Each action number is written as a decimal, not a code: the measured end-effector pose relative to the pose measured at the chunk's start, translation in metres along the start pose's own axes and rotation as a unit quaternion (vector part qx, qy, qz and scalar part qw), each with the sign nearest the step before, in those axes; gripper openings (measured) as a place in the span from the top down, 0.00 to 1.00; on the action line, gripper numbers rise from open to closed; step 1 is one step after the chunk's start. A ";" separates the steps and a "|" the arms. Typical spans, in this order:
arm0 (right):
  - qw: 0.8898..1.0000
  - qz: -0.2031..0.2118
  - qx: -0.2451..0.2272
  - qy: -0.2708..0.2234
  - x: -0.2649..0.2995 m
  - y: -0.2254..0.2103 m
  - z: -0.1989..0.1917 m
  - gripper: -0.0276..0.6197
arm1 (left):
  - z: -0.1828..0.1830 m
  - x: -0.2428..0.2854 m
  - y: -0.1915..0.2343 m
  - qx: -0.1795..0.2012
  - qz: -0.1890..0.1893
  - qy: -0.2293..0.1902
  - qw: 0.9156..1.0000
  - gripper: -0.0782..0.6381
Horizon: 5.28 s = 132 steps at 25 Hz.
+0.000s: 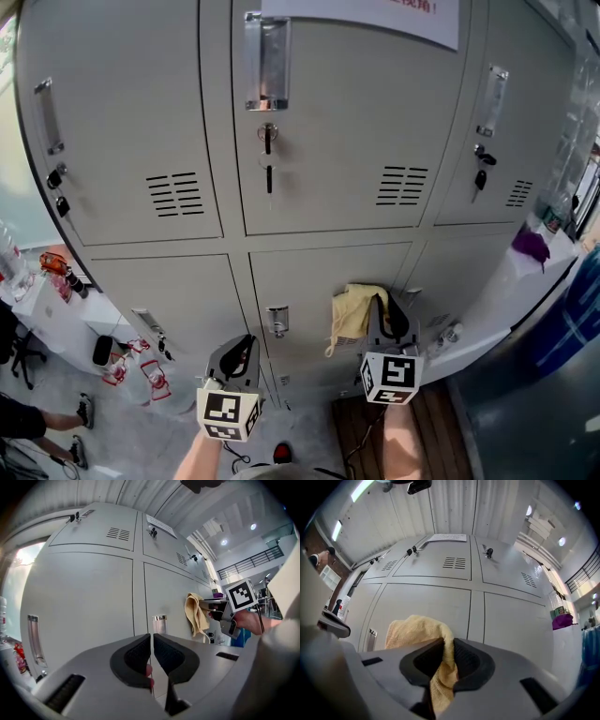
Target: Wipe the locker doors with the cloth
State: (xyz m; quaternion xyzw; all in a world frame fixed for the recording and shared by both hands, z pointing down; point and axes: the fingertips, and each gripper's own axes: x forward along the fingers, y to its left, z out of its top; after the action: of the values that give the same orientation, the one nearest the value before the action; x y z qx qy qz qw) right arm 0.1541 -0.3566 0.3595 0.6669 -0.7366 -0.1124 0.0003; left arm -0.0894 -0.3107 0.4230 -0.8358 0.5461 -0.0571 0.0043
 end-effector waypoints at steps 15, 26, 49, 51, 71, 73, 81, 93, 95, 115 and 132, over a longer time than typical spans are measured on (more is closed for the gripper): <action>0.999 -0.025 -0.019 0.008 -0.004 -0.026 -0.005 0.85 | -0.002 -0.001 -0.004 0.003 -0.009 0.001 1.000 0.84; 1.000 0.007 -0.008 -0.017 -0.055 0.003 0.004 0.85 | -0.003 -0.009 -0.007 -0.002 -0.006 0.003 1.000 0.84; 0.988 0.134 0.053 0.046 -0.059 0.136 -0.081 0.85 | -0.022 -0.028 0.023 -0.004 0.033 0.021 0.999 0.84; 0.988 0.135 0.057 0.053 -0.052 0.144 -0.086 0.85 | -0.023 -0.029 0.025 -0.004 0.035 0.022 0.999 0.84; 0.988 0.143 0.043 0.044 -0.006 0.164 -0.088 0.85 | -0.027 -0.014 0.034 0.004 0.026 0.028 0.999 0.84; 0.988 0.139 0.040 0.046 -0.006 0.160 -0.089 0.85 | -0.026 -0.012 0.031 0.003 0.023 0.027 0.999 0.84; 0.992 0.102 0.033 0.065 -0.009 0.125 -0.104 0.85 | -0.026 -0.005 0.022 0.001 0.011 0.026 1.000 0.84; 0.996 0.040 0.016 0.079 -0.013 0.068 -0.121 0.85 | -0.025 0.000 0.015 0.001 -0.002 0.025 1.000 0.84; 0.996 0.026 0.015 0.082 -0.014 0.056 -0.124 0.85 | -0.025 0.000 0.014 0.002 -0.005 0.024 1.000 0.84; 0.994 -0.027 0.020 0.099 -0.025 -0.002 -0.133 0.85 | -0.028 -0.004 -0.002 0.003 -0.020 0.027 0.999 0.84; 0.996 0.050 0.046 0.054 -0.120 0.039 -0.060 0.85 | -0.023 -0.052 -0.061 -0.002 -0.021 0.021 1.000 0.84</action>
State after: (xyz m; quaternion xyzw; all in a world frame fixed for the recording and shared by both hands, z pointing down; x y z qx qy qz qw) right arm 0.1379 -0.2448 0.4422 0.6340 -0.7721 -0.0420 0.0151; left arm -0.0568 -0.2372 0.4450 -0.8458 0.5282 -0.0737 -0.0104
